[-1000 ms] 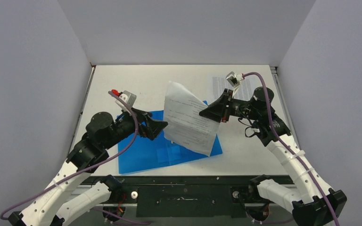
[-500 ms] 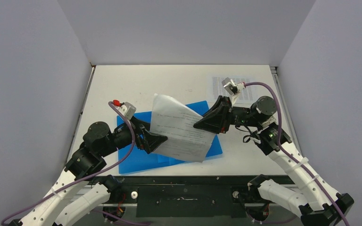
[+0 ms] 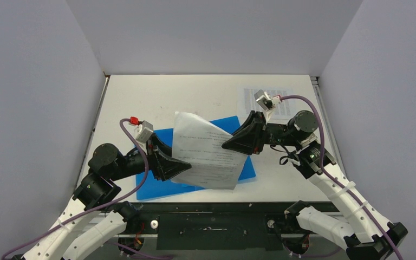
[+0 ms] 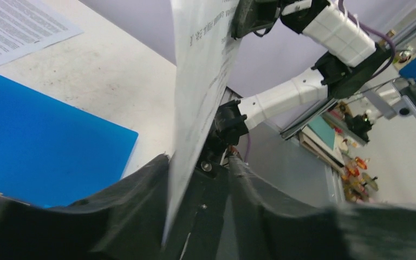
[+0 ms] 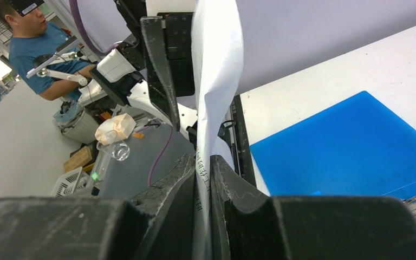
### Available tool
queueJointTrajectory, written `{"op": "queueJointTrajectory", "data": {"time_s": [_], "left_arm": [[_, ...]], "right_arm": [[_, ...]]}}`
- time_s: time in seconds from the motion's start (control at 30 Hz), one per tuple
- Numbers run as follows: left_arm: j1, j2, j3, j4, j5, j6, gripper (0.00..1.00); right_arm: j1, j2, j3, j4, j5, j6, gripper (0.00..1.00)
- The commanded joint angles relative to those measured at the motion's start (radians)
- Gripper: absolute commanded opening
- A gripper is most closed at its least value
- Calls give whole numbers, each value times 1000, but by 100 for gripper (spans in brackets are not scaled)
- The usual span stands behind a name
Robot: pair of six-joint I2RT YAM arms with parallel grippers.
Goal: Put the files into the folder
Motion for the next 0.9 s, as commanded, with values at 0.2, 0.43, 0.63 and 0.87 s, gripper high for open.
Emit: {"op": "queueJointTrajectory", "data": {"time_s": [0.2, 0.43, 0.63, 0.87], "left_arm": [[5, -8, -22, 136, 43, -53, 0], [5, -52, -47, 274, 51, -117, 0], [5, -77, -50, 346, 56, -171, 0], [5, -72, -58, 387, 63, -200, 0]], "right_arm": [[8, -62, 51, -58, 37, -89, 36], [9, -143, -6, -170, 187, -160, 97], [9, -227, -112, -122, 264, -113, 90], [8, -271, -215, 146, 196, 83, 90]]}}
